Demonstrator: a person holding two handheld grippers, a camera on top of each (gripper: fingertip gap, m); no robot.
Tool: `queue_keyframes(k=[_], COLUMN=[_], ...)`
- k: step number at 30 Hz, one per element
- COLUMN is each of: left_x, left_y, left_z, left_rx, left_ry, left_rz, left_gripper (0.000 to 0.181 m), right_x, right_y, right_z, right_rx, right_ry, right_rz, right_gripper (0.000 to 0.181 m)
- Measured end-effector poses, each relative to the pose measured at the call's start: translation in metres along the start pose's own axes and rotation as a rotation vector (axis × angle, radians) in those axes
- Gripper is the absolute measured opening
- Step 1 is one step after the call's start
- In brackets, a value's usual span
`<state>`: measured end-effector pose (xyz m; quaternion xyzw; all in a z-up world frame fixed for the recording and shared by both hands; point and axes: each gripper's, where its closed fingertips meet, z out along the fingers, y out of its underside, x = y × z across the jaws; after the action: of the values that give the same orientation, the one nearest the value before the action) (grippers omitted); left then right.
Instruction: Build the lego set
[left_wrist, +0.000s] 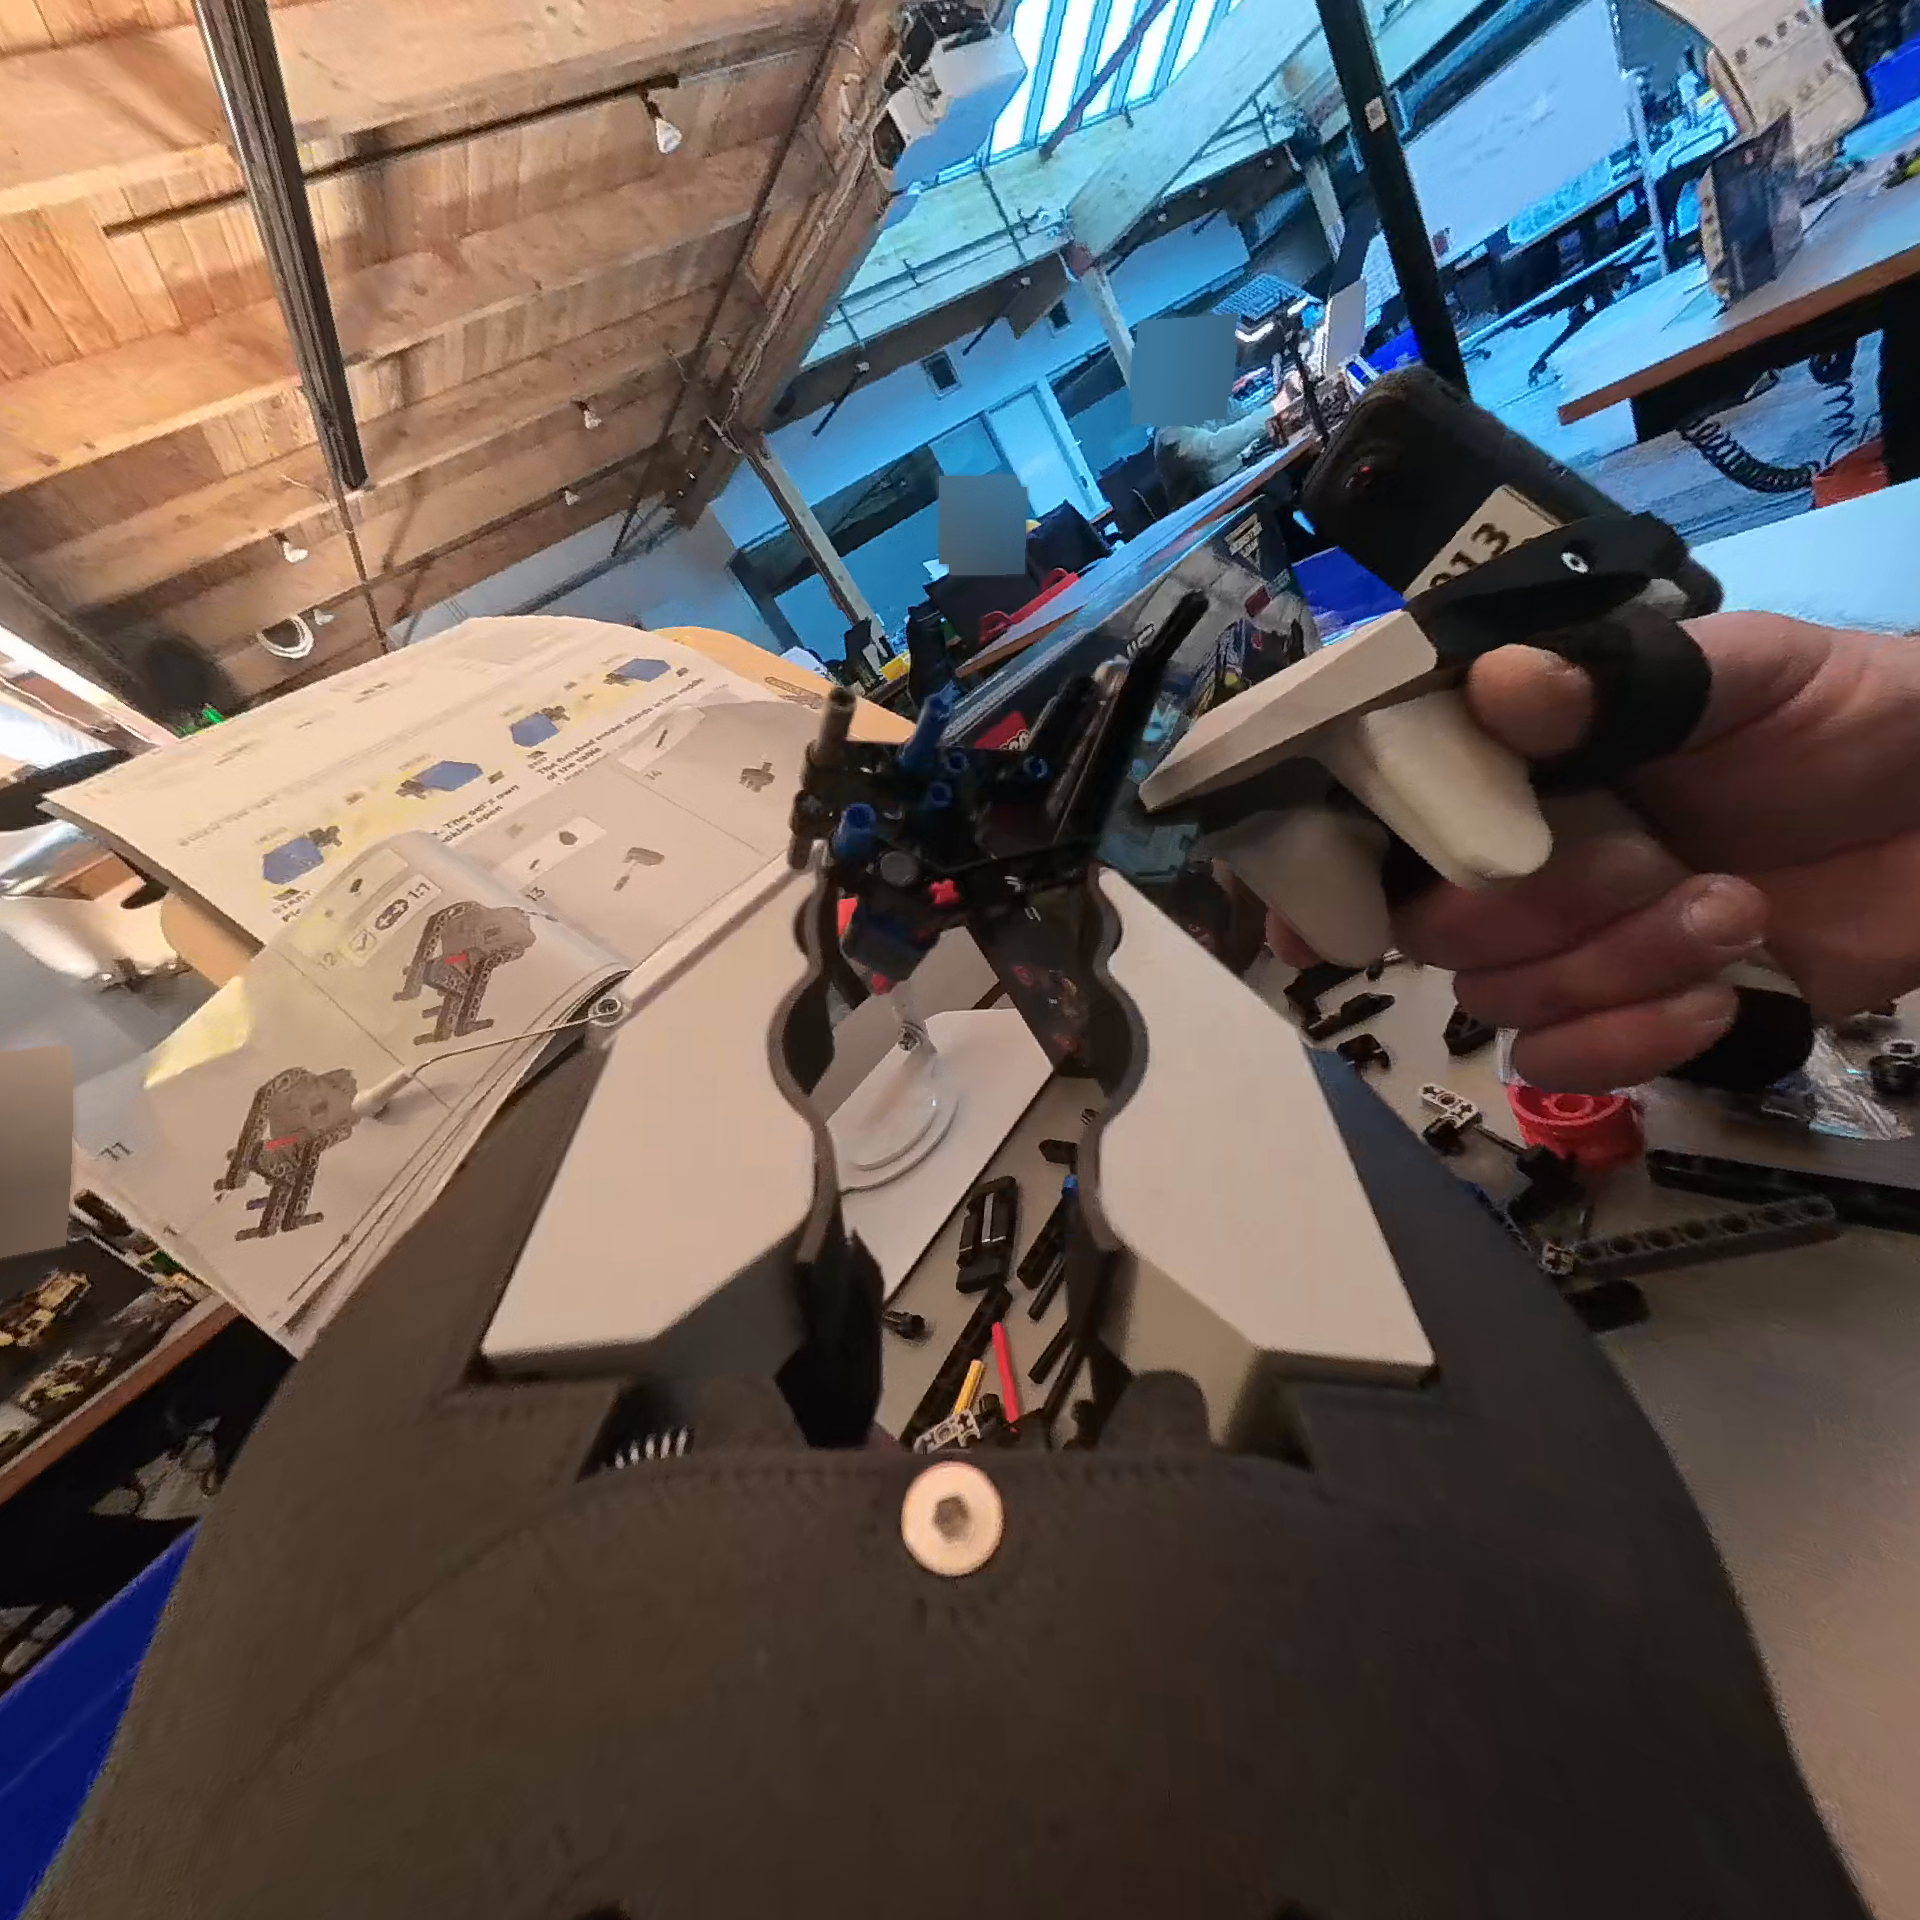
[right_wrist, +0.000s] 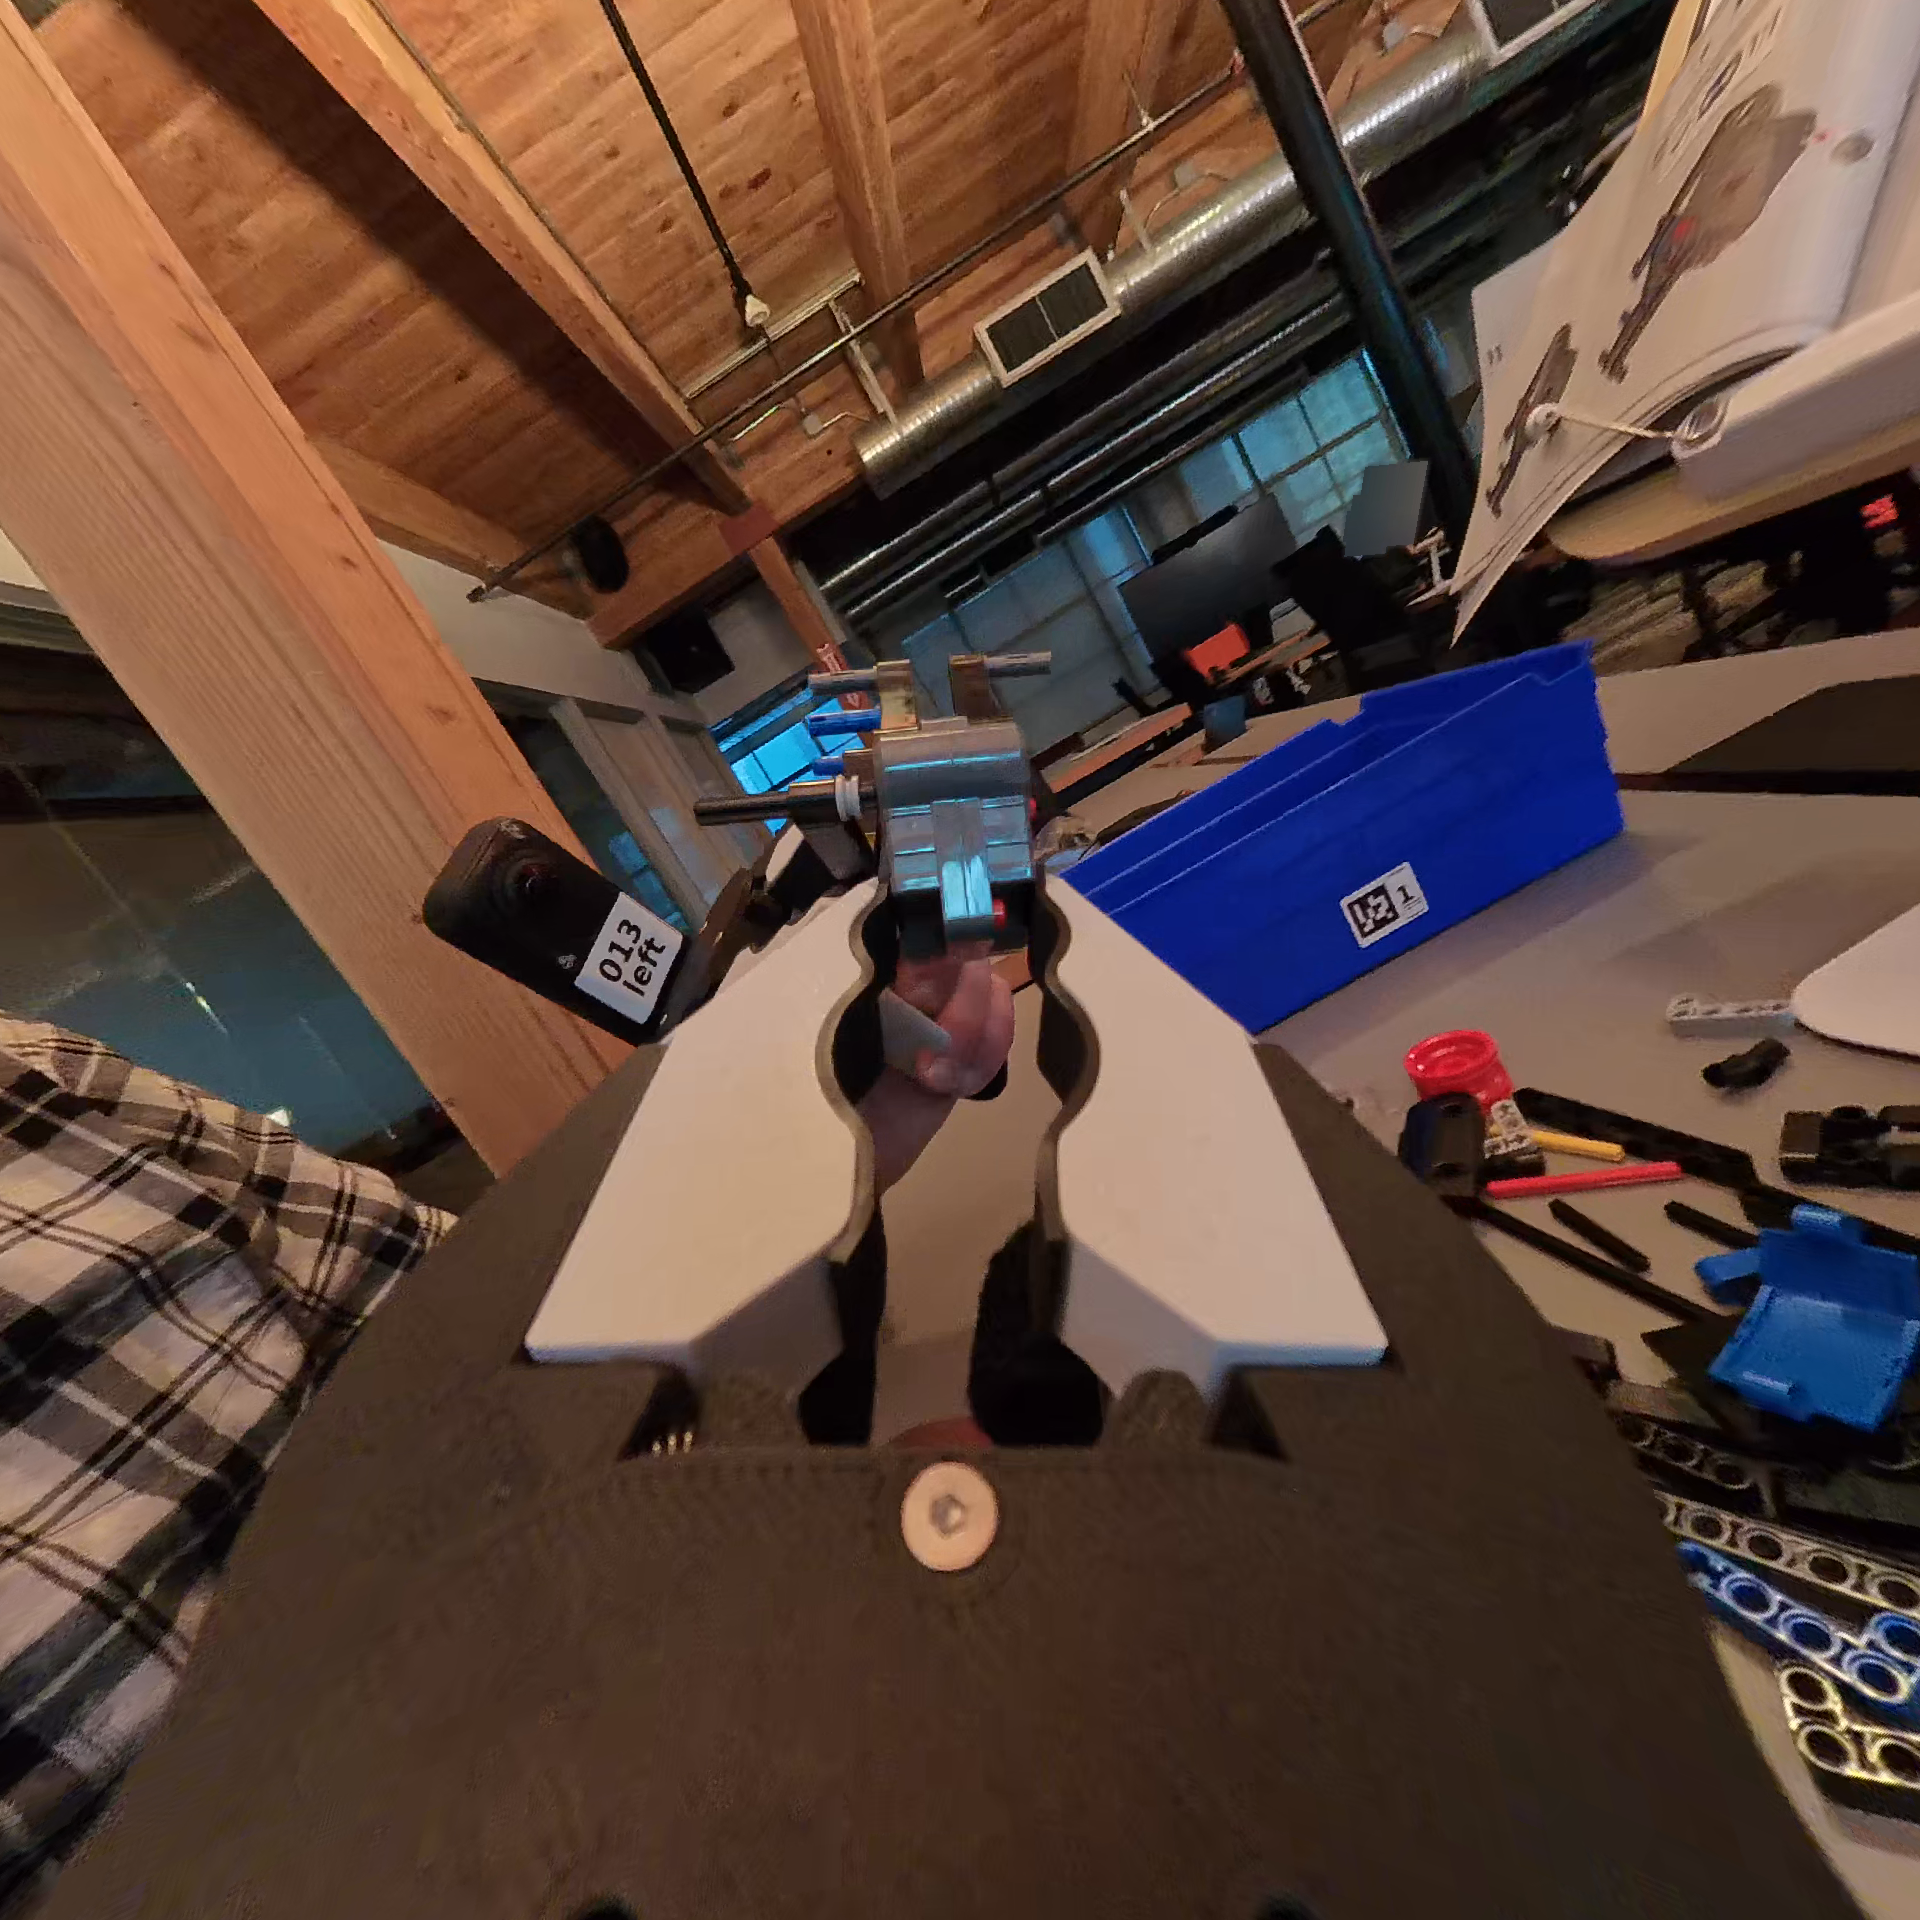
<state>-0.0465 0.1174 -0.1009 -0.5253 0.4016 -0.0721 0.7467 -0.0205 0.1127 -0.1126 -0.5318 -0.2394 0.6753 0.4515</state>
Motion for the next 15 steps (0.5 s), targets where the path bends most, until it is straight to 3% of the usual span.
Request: queue_keyframes(k=[15], left_x=[-0.0032], left_y=[0.0041], left_z=[-0.0034], left_rx=[0.000], left_ry=[0.029], left_rz=[-0.047], left_gripper=[0.040], right_x=[0.0018], right_y=[-0.0009], right_z=[-0.0019], right_rx=[-0.023], right_ry=[0.019], right_rz=[-0.046], right_gripper=[0.024])
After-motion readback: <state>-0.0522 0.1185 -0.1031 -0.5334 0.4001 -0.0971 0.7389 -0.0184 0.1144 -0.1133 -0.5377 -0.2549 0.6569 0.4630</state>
